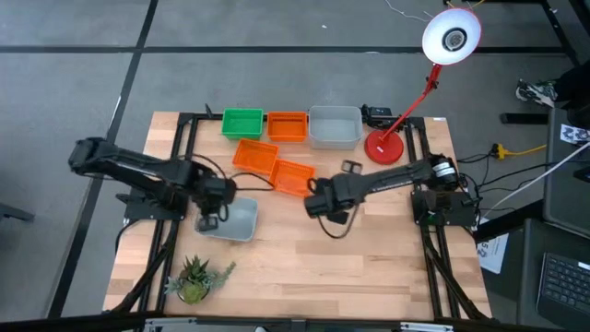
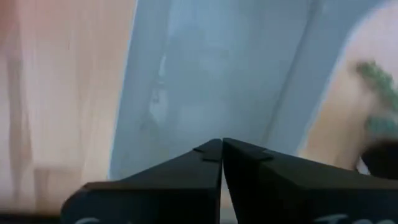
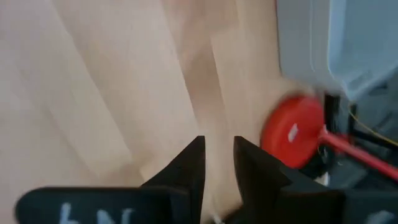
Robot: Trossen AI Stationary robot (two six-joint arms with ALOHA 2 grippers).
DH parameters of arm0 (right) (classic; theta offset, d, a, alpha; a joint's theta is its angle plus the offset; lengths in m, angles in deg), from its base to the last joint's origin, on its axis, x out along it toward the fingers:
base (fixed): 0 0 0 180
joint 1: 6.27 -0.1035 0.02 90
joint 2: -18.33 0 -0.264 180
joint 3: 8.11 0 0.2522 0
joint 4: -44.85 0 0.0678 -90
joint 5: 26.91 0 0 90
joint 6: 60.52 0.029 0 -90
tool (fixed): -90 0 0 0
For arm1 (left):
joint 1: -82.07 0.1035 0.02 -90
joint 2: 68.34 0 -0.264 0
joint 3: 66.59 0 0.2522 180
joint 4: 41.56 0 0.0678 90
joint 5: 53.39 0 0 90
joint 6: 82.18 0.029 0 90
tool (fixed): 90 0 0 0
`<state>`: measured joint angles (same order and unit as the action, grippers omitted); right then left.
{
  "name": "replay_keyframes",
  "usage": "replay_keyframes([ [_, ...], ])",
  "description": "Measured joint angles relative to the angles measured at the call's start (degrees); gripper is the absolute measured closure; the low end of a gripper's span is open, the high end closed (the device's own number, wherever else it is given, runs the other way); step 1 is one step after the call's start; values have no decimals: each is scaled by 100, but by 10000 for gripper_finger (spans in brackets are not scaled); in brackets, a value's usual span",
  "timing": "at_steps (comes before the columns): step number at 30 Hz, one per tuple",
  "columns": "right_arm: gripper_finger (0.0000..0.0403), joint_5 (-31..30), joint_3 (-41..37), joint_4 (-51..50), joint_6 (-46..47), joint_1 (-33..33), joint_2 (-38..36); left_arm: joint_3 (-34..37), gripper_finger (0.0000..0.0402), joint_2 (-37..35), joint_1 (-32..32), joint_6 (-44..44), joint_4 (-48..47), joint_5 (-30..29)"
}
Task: Stack baskets by color
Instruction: Stack the bottom gray bin on top of the top gray bin
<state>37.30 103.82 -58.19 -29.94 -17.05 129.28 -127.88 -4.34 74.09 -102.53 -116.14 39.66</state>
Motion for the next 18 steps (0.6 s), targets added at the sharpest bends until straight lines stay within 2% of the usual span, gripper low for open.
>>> replay_keyframes([
  [2, 318, 116, -297, -77, 219, -145, -197, 0, 400, 454, -33, 39, 459, -29],
  [8, 318, 969, -1391, -38, 766, -537, -1039, -107, 401, 2085, 168, 570, 2360, -7],
  [11, 318, 1065, -1906, 24, 1213, -711, -1459, -616, 401, 2933, 242, 1062, 3561, 197],
  [13, 318, 1054, -2208, 71, 1539, -787, -1719, -1252, 401, 3396, 235, 1415, 4066, 124],
  [16, 318, 1048, -2603, 141, 2043, -891, -2070, -2243, 401, 3655, 125, 1887, 3576, -246],
  [18, 318, 1051, -2856, 204, 2261, -948, -2286, -2791, 401, 3659, 65, 2032, 2691, -445],
])
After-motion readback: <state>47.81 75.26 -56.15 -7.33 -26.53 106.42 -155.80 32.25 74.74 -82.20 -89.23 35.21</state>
